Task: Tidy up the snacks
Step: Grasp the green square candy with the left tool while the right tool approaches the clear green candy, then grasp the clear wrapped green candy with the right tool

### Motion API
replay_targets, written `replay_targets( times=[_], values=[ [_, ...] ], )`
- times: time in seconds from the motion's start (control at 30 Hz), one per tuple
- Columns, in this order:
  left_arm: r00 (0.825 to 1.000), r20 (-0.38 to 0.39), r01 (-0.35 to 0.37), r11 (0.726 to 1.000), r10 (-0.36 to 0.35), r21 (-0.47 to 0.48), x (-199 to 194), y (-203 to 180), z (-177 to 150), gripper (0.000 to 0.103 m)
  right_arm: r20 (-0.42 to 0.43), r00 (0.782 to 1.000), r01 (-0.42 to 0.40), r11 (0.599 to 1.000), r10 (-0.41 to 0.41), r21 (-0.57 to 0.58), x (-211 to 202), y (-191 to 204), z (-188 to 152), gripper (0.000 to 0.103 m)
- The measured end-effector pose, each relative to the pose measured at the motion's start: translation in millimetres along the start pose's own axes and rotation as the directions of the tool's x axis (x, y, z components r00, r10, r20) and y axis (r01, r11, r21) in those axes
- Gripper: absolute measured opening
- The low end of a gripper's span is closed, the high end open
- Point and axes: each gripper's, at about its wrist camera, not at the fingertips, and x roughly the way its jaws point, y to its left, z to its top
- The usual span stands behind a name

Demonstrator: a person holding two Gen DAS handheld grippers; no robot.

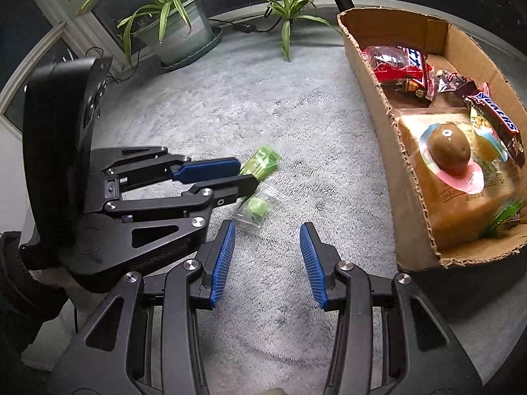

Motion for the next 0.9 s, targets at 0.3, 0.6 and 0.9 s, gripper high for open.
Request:
replay_targets(
  times=[0.3,0.6,0.9],
  values=[
    [0.999,-0.013,-0.037,0.999,0.037,0.016,4.7,6.6,7.9,0.022,-0.009,1.000,0.025,1.000,-0.025,0.012,5.8,-1.5,0.8,0.044],
    [0.999,-0.007,-0.052,0.997,0.052,-0.057,-2.9,35.4,1.0,0.019,-0.006,0.999,0.047,0.998,-0.047,-0.036,20.0,16.0,8.6,0.037],
    [0.999,0.012,-0.039,0.990,0.041,-0.133,-14.2,53.9,-12.5,0.014,-0.022,0.992,0.119,0.986,-0.122,-0.115,35.9,35.3,18.0,0.034]
  ],
)
